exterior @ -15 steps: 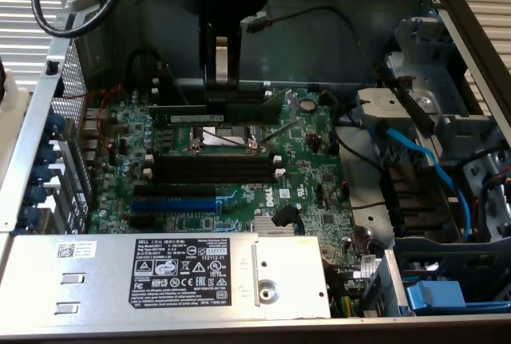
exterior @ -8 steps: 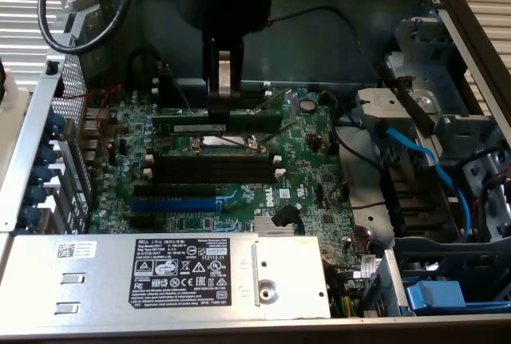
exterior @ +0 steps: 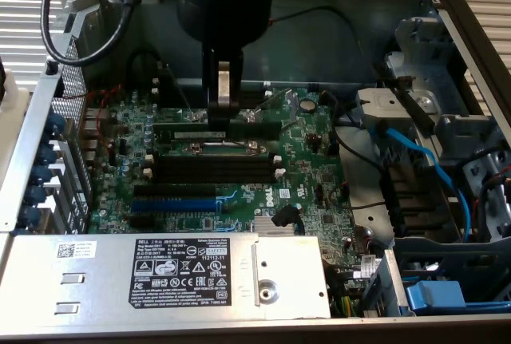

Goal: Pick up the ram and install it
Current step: 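Insert the ram into the slot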

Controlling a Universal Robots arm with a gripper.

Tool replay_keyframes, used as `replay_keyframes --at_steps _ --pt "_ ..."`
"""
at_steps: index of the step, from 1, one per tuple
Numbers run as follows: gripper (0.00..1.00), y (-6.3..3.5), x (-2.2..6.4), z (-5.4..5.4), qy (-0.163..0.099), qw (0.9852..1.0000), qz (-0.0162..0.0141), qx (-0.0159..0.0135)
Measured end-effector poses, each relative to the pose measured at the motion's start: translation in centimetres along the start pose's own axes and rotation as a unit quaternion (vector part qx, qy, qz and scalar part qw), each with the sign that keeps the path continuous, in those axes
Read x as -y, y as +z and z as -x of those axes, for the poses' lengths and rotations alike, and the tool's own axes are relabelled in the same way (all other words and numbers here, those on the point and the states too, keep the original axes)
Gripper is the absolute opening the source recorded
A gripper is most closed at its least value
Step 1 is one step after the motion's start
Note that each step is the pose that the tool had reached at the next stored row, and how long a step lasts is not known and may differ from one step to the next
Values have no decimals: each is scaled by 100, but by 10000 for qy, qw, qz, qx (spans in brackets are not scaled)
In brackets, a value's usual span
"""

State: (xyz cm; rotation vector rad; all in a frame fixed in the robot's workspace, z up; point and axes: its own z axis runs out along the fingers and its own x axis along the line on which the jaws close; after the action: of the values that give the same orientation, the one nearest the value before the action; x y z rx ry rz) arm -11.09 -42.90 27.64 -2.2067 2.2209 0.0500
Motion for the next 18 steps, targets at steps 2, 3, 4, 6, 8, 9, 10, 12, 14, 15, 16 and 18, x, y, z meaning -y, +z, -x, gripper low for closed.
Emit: replay_keyframes --at_steps 2,3,4,6,8,9,10,12,14,15,16,18 --pt "12 21 1 -6 5 10000 0 0" --pt "12 27 1 -14 8 10000 0 0" --pt "12 34 1 -22 12 10000 0 0" --pt "12 46 1 -39 21 10000 0 0" --pt "12 66 3 -57 29 10000 -1 1" --pt "12 78 5 -61 33 10000 -2 2" --pt "12 89 5 -62 36 10000 -1 1" --pt "12 111 6 -63 45 10000 -1 1" --pt "12 131 7 -64 58 10000 -1 1" --pt "12 140 7 -64 66 10000 0 1" --pt "12 146 7 -64 72 10000 3 0" --pt "12 153 7 -64 84 10000 13 0"
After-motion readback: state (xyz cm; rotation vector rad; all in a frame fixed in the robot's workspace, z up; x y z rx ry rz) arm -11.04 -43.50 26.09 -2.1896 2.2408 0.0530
